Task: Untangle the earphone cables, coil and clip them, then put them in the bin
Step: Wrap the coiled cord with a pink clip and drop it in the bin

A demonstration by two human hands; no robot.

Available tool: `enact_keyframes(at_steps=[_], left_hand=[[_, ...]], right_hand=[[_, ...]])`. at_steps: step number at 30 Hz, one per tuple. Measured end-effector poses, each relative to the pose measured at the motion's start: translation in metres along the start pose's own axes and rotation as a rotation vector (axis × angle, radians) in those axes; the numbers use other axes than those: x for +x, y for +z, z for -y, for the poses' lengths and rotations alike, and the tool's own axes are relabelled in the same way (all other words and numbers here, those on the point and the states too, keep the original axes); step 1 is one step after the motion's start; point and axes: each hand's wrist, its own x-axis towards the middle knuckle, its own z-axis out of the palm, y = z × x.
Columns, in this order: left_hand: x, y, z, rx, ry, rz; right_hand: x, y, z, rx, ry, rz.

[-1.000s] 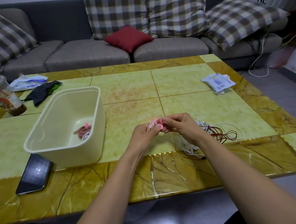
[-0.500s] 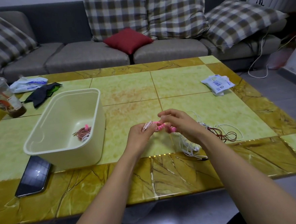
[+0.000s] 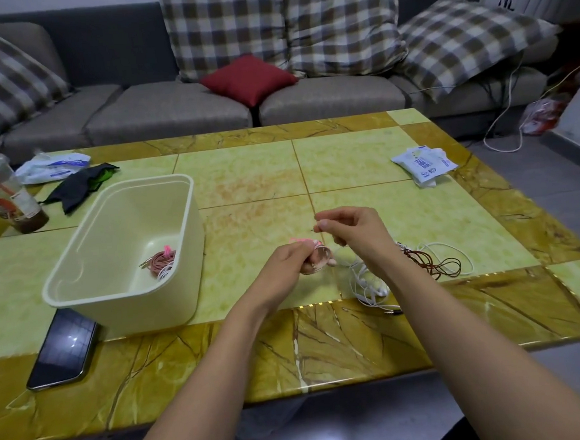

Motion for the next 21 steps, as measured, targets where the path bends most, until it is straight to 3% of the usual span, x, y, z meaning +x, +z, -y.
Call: enact_keyframes(at_steps=[5,9,16,21], left_hand=[[0.004,-0.001,0.006,0.047,-0.028,0.018],[0.003,-0.003,0.008,0.08,-0.019,-0.039],[0.001,-0.001,0.009,0.08,-0.024,-0.135],[0.004,0.0,0.006,0.034,-0.016,-0.188]], right_hand=[[-0.002,-0.004,0.001,-0.132,0.101,0.268],[-0.004,-0.008,0.003,-0.133,0.178,0.375],[-0.007,-0.01,0.005,-0.201,0.205,0.508],[-0.006,-0.007,0.004,-0.027,0.299,0.5]])
